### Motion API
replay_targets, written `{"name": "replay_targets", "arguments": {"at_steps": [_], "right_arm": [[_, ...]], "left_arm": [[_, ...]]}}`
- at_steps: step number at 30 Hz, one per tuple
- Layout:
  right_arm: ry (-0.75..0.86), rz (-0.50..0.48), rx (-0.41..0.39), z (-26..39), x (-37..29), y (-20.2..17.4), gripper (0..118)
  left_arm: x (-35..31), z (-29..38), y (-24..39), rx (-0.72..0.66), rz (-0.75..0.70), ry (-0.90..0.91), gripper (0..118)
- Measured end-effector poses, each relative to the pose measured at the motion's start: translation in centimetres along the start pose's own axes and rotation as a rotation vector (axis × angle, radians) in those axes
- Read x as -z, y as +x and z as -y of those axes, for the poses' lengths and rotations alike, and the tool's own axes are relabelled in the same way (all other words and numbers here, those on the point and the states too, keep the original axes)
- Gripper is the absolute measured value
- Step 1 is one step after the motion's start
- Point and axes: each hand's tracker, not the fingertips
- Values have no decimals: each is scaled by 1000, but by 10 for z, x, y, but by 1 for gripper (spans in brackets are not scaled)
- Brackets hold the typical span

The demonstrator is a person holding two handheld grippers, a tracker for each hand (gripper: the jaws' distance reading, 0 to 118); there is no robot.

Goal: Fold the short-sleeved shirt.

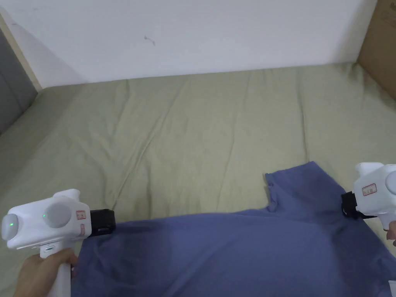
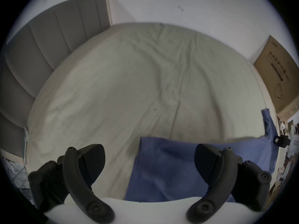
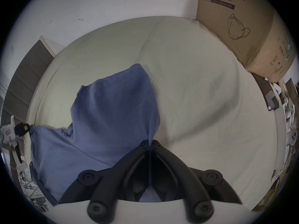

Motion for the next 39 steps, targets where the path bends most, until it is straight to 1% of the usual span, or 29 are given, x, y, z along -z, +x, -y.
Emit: {"name": "replay_targets", "arguments": {"at_steps": [1, 2, 3, 4, 5, 6, 9, 11, 17, 20, 24, 28, 31, 33, 34, 37, 39], "right_arm": [[-3, 1, -1, 0, 0, -1, 0], [-5, 1, -4, 0, 3, 0, 0], [-7, 1, -7, -1, 4, 0, 0], [-11, 2, -8, -1, 4, 0, 0], [-12, 0, -7, -1, 4, 0, 0], [-12, -3, -4, -3, 4, 1, 0], [0, -20, 14, -3, -6, 3, 0], [8, -63, 26, -3, -17, 6, 0], [78, -98, 7, 6, -72, 7, 0], [124, -99, -29, 22, -110, 8, 0], [169, -114, -54, 62, -167, 11, 0], [174, -116, -85, 123, -210, 11, 0], [144, -112, -82, 181, -220, 11, 0], [118, -109, -83, 221, -215, 10, 0], [80, -102, -74, 241, -208, 11, 0], [-23, -111, 5, 295, -182, 13, 0], [-24, -86, 5, 321, -161, 18, 0]], "left_arm": [[12, 0, 3, -14, 15, -54, 74], [21, 4, 5, -12, 35, -91, 75], [18, 9, 10, 47, -38, -36, 65], [7, 7, 14, 71, -41, -19, 44], [-1, 7, 19, 85, -28, -7, 17], [-6, 7, 22, 107, -49, 12, 2], [-11, 1, 22, 14, -8, -38, 2], [-25, 2, 21, 13, 4, -2, 2], [-100, 10, 16, 104, 64, 126, 2], [-148, 26, 7, 143, 69, 193, 2], [-203, 66, -11, 164, 92, 243, 2], [-235, 123, -25, 227, 81, 263, 2], [-236, 173, -39, 218, 57, 237, 2], [-226, 206, -49, 194, 50, 184, 2], [-216, 219, -54, 170, 49, 151, 2], [-185, 250, -72, 112, 49, 77, 2], [-168, 264, -78, 92, 27, 39, 3]]}}
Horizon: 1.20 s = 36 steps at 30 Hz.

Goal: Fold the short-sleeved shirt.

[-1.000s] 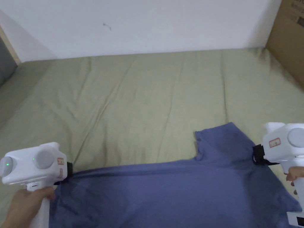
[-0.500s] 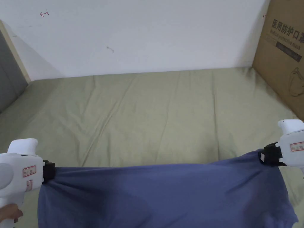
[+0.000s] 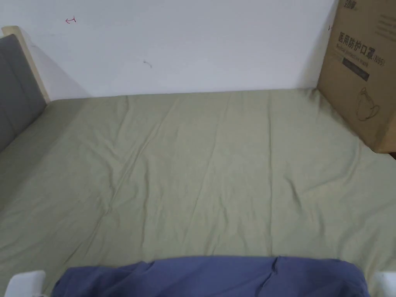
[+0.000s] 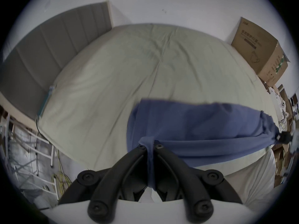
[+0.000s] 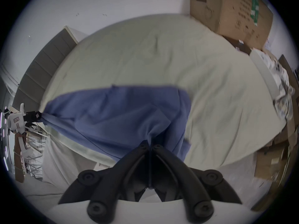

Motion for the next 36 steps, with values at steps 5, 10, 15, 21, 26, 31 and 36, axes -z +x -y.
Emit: {"name": "replay_targets", "arguments": {"at_steps": [5, 10, 15, 21, 26, 31, 36], "right_arm": [[19, 78, 78, 21, 11, -11, 39], [180, 145, 16, 0, -34, -31, 82], [377, 56, -59, -24, -66, -82, 30], [367, -47, -104, -34, -36, -158, 2], [313, -114, -202, -38, -19, -204, 2], [276, -171, -233, -41, -10, -230, 2], [237, -186, -277, -39, -1, -243, 2]], "left_arm": [[4, 7, -13, -107, -7, 10, 57], [-32, -2, -32, -218, 90, 103, 103], [-62, 2, -39, -294, 190, 207, 20], [-58, 21, -43, -331, 236, 170, 0], [-55, 26, -72, -478, 300, 212, 41], [-22, 23, -89, -565, 460, 123, 117], [39, 22, -91, -727, 584, 10, 117]]}}
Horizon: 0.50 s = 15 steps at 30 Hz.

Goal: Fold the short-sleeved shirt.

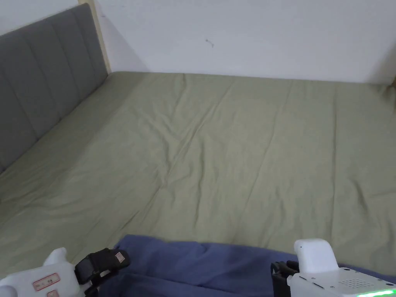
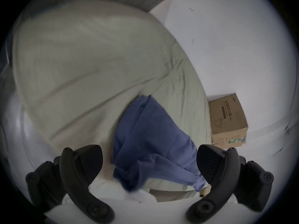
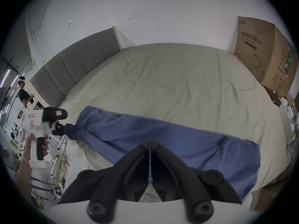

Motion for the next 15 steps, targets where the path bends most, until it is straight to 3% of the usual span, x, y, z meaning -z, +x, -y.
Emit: {"name": "replay_targets", "arguments": {"at_steps": [2, 7, 8, 9, 11, 14, 15], "right_arm": [[-13, -7, -11, 2, 4, -1, 2], [-55, 7, -6, 5, 15, 6, 2], [-62, 1, 10, 5, 16, 9, 2], [-69, -6, 24, 5, 17, 11, 2], [-74, -2, 44, 6, 18, 16, 2], [-88, 13, 58, 10, 20, 24, 2], [-88, 20, 63, 11, 19, 27, 2]], "left_arm": [[21, 2, -7, -93, 23, -61, 117], [23, -5, 1, -189, 112, -22, 117], [23, -5, 4, -166, 89, -25, 110], [22, -6, 9, -120, 43, -22, 83], [21, -5, 11, -76, -76, -9, 8], [24, -3, -1, -238, 24, -15, 9], [20, -4, 2, -193, 13, -17, 9]]}}
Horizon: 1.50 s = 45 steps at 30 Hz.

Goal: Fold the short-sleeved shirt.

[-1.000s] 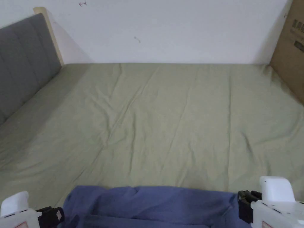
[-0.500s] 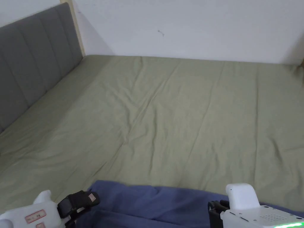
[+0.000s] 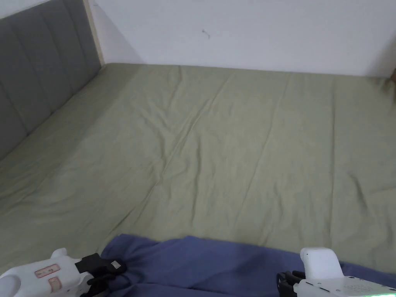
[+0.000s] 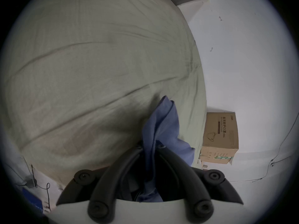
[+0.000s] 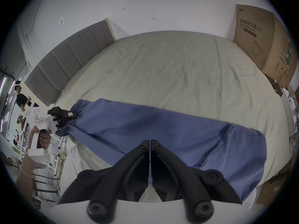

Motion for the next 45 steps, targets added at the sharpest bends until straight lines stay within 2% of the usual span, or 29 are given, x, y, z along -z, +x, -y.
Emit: {"name": "replay_targets", "arguments": {"at_steps": [4, 7, 12, 18, 20, 23, 24, 25, 26, 27, 28, 29, 30, 32, 33, 34, 35, 36, 38, 40, 42, 45], "right_arm": [[1, 26, 32, 5, -8, 19, 2], [16, 46, 76, 8, -17, 35, 2], [62, 84, 141, 13, -37, 63, 2], [107, 120, 275, 27, -58, 104, 2], [116, 129, 322, 34, -65, 115, 2], [123, 153, 355, 44, -74, 130, 2], [124, 163, 365, 47, -77, 133, 2], [125, 171, 374, 50, -80, 137, 2], [126, 177, 382, 53, -82, 141, 2], [129, 183, 391, 55, -85, 144, 2], [134, 188, 400, 57, -87, 148, 2], [135, 190, 407, 58, -88, 151, 2], [136, 191, 413, 59, -89, 153, 2], [135, 190, 434, 60, -88, 156, 2], [138, 178, 450, 61, -87, 157, 2], [142, 165, 457, 61, -87, 158, 2], [143, 161, 458, 61, -86, 157, 2], [143, 163, 455, 61, -84, 155, 2], [141, 162, 439, 61, -82, 151, 2], [137, 155, 426, 60, -79, 148, 2], [139, 147, 421, 60, -78, 146, 2], [133, 141, 420, 60, -78, 145, 2]], "left_arm": [[-19, 4, 23, 54, -5, 35, 9], [-30, 13, 56, 129, 66, 52, 9], [-26, 59, 152, 483, 47, 51, 9], [43, 163, 234, 887, 104, -157, 9], [79, 198, 240, 935, 58, -244, 9], [132, 238, 233, 974, 65, -338, 10], [148, 246, 229, 983, 34, -340, 20], [161, 251, 227, 963, -21, -372, 40], [168, 252, 225, 922, -28, -413, 66], [170, 253, 223, 901, 1, -442, 101], [169, 251, 222, 876, 21, -450, 113], [164, 246, 223, 868, 29, -434, 113], [156, 239, 226, 861, 48, -399, 109], [136, 225, 232, 859, 55, -347, 108], [127, 216, 232, 859, 63, -308, 100], [118, 207, 229, 853, 70, -269, 80], [109, 201, 229, 851, 61, -228, 43], [106, 196, 226, 855, 49, -199, 0], [111, 192, 214, 888, -86, -131, 0], [124, 197, 207, 903, -127, -219, 0], [134, 208, 199, 853, -73, -278, 0], [159, 235, 194, 867, -57, -381, 0]]}}
